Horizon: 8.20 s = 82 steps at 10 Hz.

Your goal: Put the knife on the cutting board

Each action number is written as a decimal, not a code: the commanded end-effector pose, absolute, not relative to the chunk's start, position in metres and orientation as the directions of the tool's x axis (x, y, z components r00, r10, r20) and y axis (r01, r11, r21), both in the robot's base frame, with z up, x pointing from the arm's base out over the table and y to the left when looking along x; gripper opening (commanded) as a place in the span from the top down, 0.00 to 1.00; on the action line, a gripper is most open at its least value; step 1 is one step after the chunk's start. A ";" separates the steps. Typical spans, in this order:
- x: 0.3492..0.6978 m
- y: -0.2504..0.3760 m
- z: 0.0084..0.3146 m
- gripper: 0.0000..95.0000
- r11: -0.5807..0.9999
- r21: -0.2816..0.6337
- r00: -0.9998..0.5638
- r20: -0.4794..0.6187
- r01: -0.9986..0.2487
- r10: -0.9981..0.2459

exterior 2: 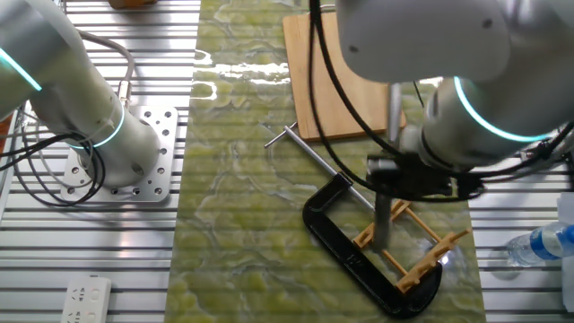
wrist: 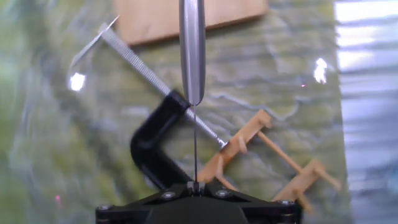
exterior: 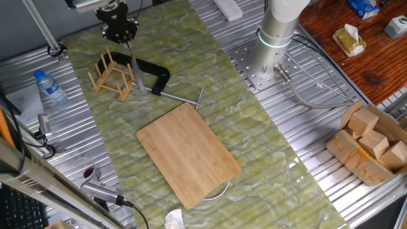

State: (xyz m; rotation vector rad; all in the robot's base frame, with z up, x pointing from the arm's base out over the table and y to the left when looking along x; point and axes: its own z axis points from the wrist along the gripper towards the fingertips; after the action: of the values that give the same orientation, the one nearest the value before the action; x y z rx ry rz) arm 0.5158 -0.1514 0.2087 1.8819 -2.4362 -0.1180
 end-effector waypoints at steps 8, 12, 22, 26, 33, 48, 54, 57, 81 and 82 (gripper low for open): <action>0.501 -0.100 0.208 1.00 0.896 0.117 -0.899 0.040 -0.429 -0.435; 0.501 -0.100 0.208 1.00 0.900 0.112 -0.900 0.072 -0.420 -0.429; 0.481 0.059 0.196 1.00 0.981 0.123 -0.986 0.052 -0.149 -0.156; 0.484 0.063 0.199 1.00 0.980 0.143 -0.986 0.071 -0.137 -0.148; 0.484 0.063 0.199 1.00 0.940 0.199 -0.953 0.067 -0.276 -0.294; 0.480 0.232 0.182 1.00 0.952 0.275 -0.987 0.040 -0.138 -0.154; 0.473 0.272 0.146 1.00 0.892 0.417 -0.982 -0.004 -0.174 -0.190; 0.469 0.266 0.132 1.00 0.885 0.417 -0.975 -0.013 -0.208 -0.223; 0.466 0.256 0.070 1.00 0.774 0.616 -0.981 0.012 -0.146 -0.194; 0.466 0.256 0.068 1.00 0.770 0.620 -0.980 0.007 -0.152 -0.199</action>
State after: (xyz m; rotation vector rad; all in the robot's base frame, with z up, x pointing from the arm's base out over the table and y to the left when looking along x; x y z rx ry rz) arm 0.4659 0.2565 0.0666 0.2859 -2.8870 -1.0032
